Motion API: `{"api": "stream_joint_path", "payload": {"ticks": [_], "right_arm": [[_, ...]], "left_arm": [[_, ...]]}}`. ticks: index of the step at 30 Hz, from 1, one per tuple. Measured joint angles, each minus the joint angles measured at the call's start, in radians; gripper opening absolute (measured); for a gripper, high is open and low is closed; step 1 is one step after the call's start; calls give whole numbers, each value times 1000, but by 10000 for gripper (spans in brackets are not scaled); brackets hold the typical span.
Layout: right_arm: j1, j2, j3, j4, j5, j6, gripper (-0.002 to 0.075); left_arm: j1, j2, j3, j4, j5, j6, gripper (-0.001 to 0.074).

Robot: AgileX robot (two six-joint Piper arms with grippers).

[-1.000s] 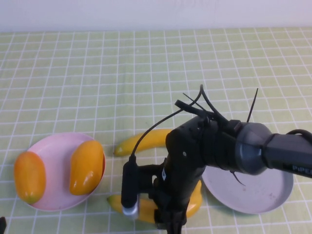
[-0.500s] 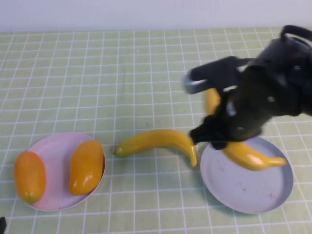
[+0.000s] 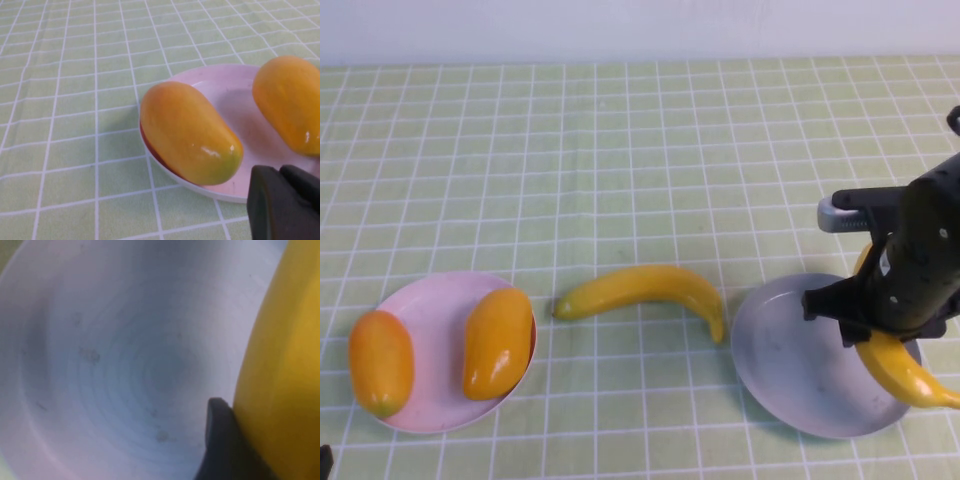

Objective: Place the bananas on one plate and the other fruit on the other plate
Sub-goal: Put another type of fruit in the right plate

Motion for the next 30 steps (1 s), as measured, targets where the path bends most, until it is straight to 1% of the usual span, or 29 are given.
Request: {"api": "stream_joint_path", "payload": {"ticks": [8, 10, 11, 12, 15, 17, 19, 22, 24, 28, 30], "right_arm": [[-2, 86, 0, 76, -69, -47, 308], [-2, 89, 0, 80, -71, -56, 322], [-2, 89, 0, 80, -71, -65, 348], [-2, 89, -2, 82, -71, -69, 389], [-2, 90, -13, 82, -61, -76, 534], [-2, 92, -30, 82, -36, -77, 590], [-2, 94, -58, 79, 5, -79, 613], [7, 92, -118, 54, 83, -91, 613], [27, 84, -173, 37, 117, -167, 591], [90, 74, -285, 50, 104, -453, 522], [119, 80, -325, 101, 54, -656, 485]], "left_arm": [[0, 0, 0, 0, 0, 0, -1], [0, 0, 0, 0, 0, 0, -1], [0, 0, 0, 0, 0, 0, -1], [0, 0, 0, 0, 0, 0, -1], [0, 0, 0, 0, 0, 0, -1], [0, 0, 0, 0, 0, 0, -1], [0, 0, 0, 0, 0, 0, -1], [0, 0, 0, 0, 0, 0, -1], [0, 0, 0, 0, 0, 0, -1], [0, 0, 0, 0, 0, 0, -1], [0, 0, 0, 0, 0, 0, -1]]}}
